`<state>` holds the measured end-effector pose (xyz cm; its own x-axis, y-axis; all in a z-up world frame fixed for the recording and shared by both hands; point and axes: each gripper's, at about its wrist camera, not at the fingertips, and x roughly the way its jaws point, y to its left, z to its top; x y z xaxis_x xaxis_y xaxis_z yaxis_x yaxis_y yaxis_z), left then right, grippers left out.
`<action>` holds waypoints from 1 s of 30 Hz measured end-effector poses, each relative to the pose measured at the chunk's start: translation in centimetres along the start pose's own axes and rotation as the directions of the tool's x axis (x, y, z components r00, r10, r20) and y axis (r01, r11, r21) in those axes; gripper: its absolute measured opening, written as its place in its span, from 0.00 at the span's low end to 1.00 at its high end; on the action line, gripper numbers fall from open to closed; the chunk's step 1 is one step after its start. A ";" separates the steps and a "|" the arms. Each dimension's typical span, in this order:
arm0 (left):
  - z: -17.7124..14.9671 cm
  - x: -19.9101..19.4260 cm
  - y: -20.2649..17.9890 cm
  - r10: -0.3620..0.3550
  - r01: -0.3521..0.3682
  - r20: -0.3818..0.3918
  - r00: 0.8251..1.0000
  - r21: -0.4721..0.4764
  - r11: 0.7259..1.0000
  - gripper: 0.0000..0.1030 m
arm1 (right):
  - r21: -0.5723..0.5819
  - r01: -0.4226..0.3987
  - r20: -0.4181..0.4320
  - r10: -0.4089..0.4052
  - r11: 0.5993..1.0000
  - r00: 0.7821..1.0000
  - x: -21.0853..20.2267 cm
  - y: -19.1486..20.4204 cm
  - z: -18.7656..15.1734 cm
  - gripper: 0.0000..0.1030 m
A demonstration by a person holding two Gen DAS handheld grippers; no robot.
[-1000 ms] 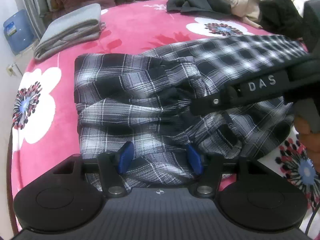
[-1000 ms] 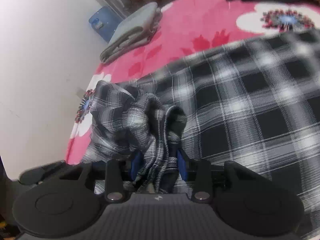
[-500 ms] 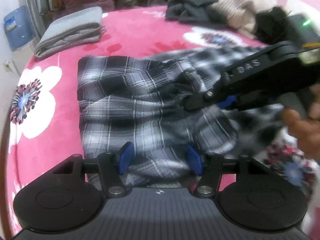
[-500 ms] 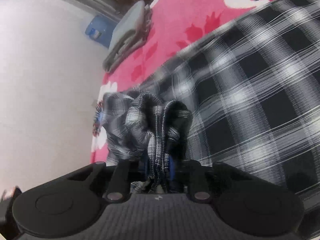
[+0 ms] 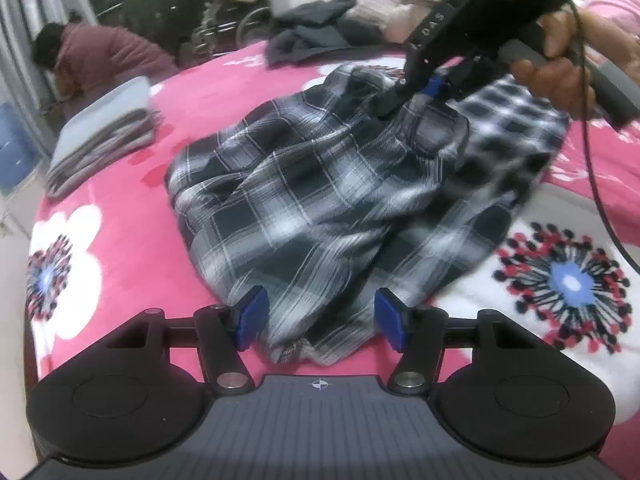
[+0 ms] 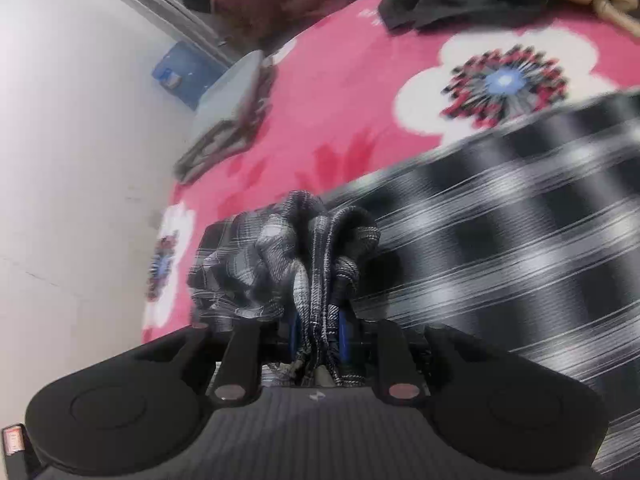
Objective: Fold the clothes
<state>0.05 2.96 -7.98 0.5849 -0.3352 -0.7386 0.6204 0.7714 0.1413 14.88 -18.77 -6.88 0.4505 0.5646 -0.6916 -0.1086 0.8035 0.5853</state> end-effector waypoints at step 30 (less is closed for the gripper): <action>5.5 4.1 -4.9 -0.081 0.082 -0.082 0.993 0.008 0.997 0.58 | -0.106 0.307 0.080 -0.300 0.946 0.951 -9.2 -10.9 4.2 0.20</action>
<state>2.29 -5.12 -8.06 0.4877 -0.3510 -0.7993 0.6706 0.7369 0.0855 15.63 -33.51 -5.18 0.5315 0.2807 -0.7992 -0.0581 0.9533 0.2963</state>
